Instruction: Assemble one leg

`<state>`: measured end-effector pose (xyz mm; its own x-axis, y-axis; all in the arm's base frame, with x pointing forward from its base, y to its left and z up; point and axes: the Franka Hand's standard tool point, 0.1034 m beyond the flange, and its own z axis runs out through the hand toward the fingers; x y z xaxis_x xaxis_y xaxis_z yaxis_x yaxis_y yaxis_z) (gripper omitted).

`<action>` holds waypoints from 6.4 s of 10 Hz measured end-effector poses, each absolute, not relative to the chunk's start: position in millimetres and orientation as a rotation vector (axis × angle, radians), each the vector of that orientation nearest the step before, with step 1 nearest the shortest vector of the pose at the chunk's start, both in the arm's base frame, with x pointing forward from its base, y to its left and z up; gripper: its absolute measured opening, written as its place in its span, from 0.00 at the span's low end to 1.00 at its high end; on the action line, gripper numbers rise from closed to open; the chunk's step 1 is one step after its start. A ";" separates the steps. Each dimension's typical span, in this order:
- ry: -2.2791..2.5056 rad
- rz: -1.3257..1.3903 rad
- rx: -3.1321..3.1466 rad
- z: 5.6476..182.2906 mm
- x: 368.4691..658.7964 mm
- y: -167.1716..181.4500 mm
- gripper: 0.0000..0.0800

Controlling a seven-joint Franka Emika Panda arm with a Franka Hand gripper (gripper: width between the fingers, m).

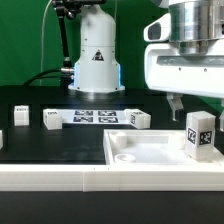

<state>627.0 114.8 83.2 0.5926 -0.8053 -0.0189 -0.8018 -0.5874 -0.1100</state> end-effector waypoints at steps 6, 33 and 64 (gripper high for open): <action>0.477 -0.075 -3.023 80.4 628.4 118.5 0.81; 1.823 -0.078 -2.454 75.9 622.3 117.5 0.36; 1.137 -0.127 -2.856 71.9 625.9 114.9 0.36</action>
Offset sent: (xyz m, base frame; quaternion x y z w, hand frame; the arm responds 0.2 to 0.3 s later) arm 0.0083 0.0015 0.0008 -0.0376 -0.0145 -0.2029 0.9784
